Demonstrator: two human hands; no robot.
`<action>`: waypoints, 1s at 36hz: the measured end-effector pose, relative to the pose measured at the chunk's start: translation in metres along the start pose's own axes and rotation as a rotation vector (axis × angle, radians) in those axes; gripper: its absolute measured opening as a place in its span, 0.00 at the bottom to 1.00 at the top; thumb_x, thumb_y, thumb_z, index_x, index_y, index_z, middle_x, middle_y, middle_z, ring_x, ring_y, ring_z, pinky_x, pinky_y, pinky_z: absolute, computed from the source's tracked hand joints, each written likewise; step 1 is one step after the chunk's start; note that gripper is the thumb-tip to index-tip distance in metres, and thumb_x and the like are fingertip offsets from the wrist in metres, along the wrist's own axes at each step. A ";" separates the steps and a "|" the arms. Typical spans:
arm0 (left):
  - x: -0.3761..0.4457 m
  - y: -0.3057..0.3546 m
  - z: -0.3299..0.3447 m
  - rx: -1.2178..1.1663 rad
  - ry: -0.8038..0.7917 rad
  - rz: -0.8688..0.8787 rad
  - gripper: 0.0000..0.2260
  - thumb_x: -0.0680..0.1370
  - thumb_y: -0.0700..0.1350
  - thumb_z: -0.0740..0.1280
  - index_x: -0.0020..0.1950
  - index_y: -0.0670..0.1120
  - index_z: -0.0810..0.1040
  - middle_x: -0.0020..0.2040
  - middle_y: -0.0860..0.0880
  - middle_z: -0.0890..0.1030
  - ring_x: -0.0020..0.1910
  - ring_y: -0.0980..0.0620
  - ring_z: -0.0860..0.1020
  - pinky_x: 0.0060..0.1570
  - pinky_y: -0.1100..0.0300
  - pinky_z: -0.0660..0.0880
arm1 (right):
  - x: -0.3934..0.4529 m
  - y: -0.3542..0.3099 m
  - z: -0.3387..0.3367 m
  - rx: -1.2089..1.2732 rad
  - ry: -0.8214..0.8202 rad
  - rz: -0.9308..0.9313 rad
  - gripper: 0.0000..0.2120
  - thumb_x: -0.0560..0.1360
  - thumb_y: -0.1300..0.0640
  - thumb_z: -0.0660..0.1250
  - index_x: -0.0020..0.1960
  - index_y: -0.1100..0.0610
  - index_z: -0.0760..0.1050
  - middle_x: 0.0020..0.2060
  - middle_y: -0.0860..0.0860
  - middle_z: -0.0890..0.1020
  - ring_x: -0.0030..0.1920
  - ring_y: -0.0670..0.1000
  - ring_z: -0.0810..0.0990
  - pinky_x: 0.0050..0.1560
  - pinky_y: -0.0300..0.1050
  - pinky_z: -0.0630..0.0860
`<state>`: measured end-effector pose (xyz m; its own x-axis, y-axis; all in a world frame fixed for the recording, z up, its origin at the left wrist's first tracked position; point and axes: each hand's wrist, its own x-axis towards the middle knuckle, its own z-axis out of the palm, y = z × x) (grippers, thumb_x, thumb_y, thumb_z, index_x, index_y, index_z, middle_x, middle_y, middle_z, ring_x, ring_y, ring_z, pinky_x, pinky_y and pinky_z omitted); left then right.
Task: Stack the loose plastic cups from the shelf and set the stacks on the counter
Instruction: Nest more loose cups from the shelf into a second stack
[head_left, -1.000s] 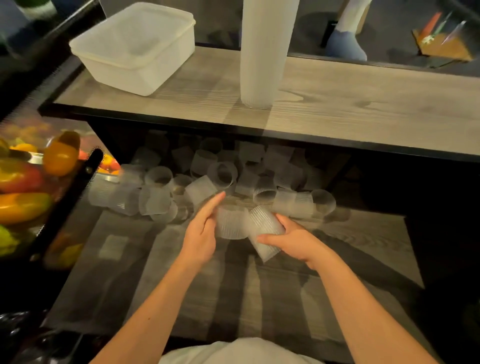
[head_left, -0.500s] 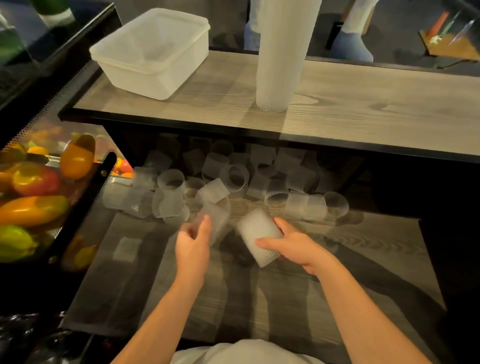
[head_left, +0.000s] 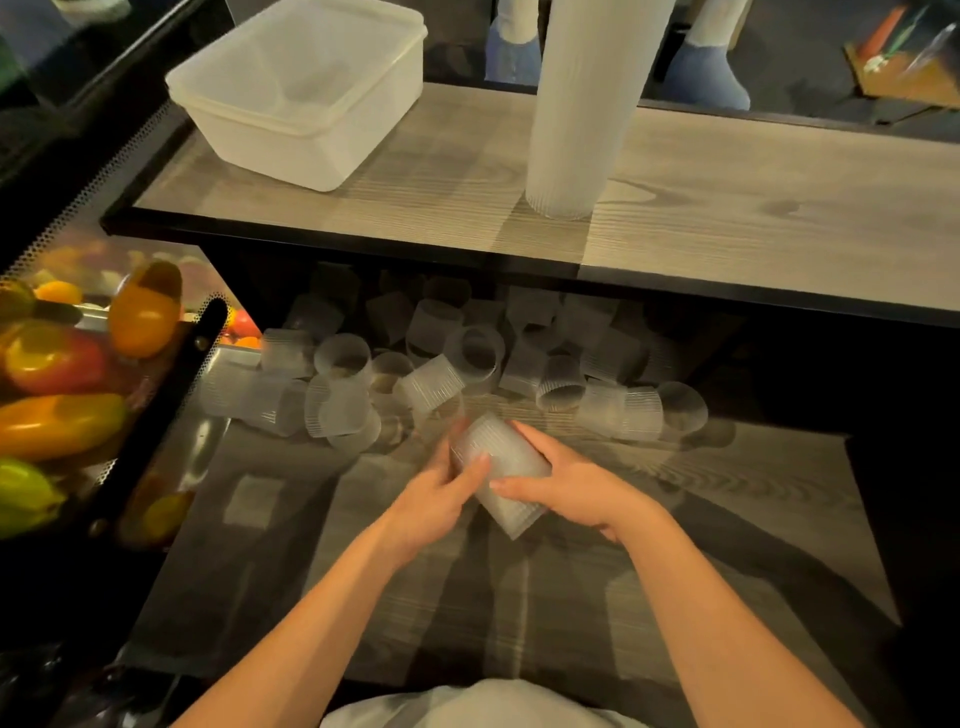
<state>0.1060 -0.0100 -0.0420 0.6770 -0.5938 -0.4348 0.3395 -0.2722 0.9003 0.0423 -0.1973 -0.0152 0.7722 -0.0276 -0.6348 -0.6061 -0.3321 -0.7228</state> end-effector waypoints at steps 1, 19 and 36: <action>0.002 0.002 0.000 0.059 -0.034 0.009 0.28 0.81 0.61 0.58 0.79 0.58 0.55 0.76 0.57 0.65 0.73 0.60 0.66 0.71 0.63 0.63 | 0.000 0.000 -0.001 0.000 0.008 -0.003 0.48 0.67 0.36 0.76 0.79 0.36 0.54 0.70 0.41 0.70 0.65 0.46 0.74 0.67 0.49 0.74; 0.026 0.035 -0.041 0.212 -0.070 -0.014 0.17 0.80 0.62 0.60 0.66 0.58 0.74 0.68 0.57 0.73 0.68 0.58 0.70 0.72 0.53 0.63 | -0.001 0.007 -0.007 0.081 0.073 -0.005 0.45 0.70 0.43 0.77 0.79 0.39 0.56 0.67 0.38 0.73 0.64 0.41 0.74 0.65 0.44 0.72; 0.056 -0.021 -0.031 1.260 0.331 0.114 0.10 0.77 0.46 0.68 0.58 0.51 0.80 0.77 0.50 0.53 0.75 0.45 0.50 0.74 0.49 0.55 | 0.001 0.012 -0.010 0.046 0.110 0.079 0.43 0.73 0.47 0.75 0.80 0.42 0.54 0.68 0.41 0.70 0.64 0.46 0.72 0.57 0.44 0.74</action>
<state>0.1574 -0.0140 -0.0856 0.8500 -0.4963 -0.1767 -0.4486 -0.8577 0.2514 0.0378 -0.2107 -0.0213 0.7361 -0.1556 -0.6587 -0.6723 -0.2811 -0.6849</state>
